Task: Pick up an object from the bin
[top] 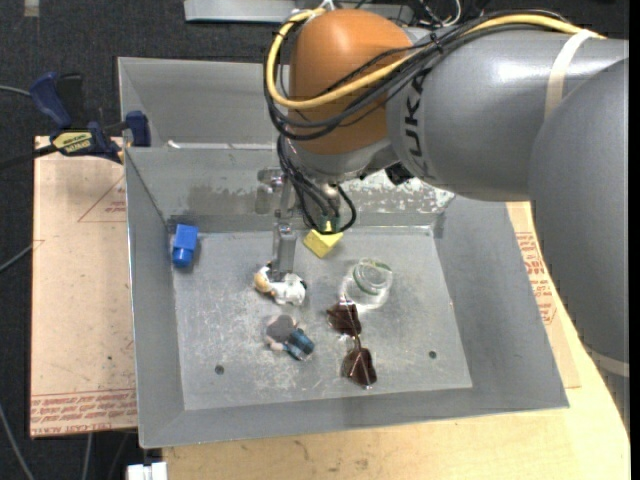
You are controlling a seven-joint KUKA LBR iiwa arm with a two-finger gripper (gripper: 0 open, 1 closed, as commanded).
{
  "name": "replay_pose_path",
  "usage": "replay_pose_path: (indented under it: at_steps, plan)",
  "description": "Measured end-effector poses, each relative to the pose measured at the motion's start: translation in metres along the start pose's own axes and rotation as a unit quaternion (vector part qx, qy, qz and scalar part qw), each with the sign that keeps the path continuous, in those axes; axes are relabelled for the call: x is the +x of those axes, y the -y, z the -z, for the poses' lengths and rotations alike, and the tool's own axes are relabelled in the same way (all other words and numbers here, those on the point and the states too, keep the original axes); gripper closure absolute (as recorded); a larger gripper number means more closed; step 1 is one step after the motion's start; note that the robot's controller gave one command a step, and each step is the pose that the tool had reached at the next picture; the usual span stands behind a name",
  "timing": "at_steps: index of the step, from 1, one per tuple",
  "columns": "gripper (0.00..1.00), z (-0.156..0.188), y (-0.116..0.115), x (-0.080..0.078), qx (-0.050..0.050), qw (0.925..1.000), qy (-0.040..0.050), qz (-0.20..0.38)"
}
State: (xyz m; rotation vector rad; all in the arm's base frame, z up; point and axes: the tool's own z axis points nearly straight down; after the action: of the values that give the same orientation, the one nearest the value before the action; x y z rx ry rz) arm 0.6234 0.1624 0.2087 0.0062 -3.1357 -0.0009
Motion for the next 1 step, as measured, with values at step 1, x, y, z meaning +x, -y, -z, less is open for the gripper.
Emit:
replay_pose_path:
  at_steps: [1]
  plan:
    - [0.0,0.0055,0.001,-0.0013,-0.001,1.0,0.0038,-0.002]
